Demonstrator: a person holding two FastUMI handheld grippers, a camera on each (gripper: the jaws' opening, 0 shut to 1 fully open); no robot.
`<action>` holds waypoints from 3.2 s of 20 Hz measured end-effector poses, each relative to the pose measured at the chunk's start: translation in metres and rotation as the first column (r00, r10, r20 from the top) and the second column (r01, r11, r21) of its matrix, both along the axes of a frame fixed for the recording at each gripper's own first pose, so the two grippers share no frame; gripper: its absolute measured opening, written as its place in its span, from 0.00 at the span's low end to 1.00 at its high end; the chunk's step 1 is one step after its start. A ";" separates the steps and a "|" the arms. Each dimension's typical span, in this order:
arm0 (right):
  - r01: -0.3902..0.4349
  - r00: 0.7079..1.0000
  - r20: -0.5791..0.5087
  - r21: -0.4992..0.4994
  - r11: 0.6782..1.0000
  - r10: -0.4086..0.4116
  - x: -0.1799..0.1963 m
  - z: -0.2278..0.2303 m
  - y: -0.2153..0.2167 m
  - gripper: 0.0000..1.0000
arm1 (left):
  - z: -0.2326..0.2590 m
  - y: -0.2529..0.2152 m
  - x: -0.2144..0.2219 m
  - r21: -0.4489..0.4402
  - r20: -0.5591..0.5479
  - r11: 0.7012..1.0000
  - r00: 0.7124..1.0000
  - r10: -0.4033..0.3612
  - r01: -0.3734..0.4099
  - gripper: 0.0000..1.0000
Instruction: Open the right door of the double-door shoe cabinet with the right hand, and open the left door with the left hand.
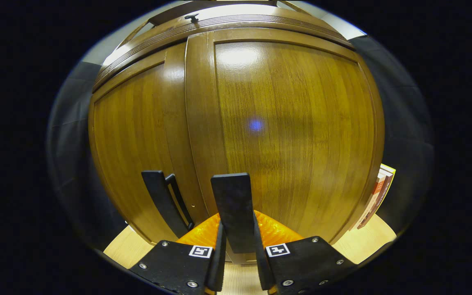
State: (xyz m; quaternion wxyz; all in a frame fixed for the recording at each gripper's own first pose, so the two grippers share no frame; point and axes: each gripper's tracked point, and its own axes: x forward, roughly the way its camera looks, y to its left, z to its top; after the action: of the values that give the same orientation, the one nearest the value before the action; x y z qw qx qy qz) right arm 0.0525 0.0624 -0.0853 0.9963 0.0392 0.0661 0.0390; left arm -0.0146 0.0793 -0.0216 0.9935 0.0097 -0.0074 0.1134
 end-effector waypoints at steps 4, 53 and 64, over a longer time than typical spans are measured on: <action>0.007 1.000 0.011 -0.014 1.000 -0.007 -0.029 -0.002 -0.008 0.30 | 0.004 -0.002 0.000 -0.002 0.013 1.000 1.000 -0.006 0.006 0.93; 0.229 0.972 -0.040 -0.006 0.973 -0.229 -0.183 -0.013 -0.216 0.00 | -0.022 -0.191 0.056 -0.059 -0.017 0.957 0.958 -0.286 0.284 0.93; 0.107 0.993 -0.046 0.007 0.994 -0.107 -0.181 -0.011 -0.250 0.00 | -0.048 -0.237 0.067 -0.065 -0.029 0.962 0.963 -0.268 0.266 0.94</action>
State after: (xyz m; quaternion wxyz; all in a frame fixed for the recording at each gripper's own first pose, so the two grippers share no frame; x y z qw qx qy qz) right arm -0.1281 -0.1877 -0.0963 0.9950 0.0484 0.0863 -0.0150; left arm 0.0520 -0.1575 -0.0692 0.9995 -0.0193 0.0133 -0.0218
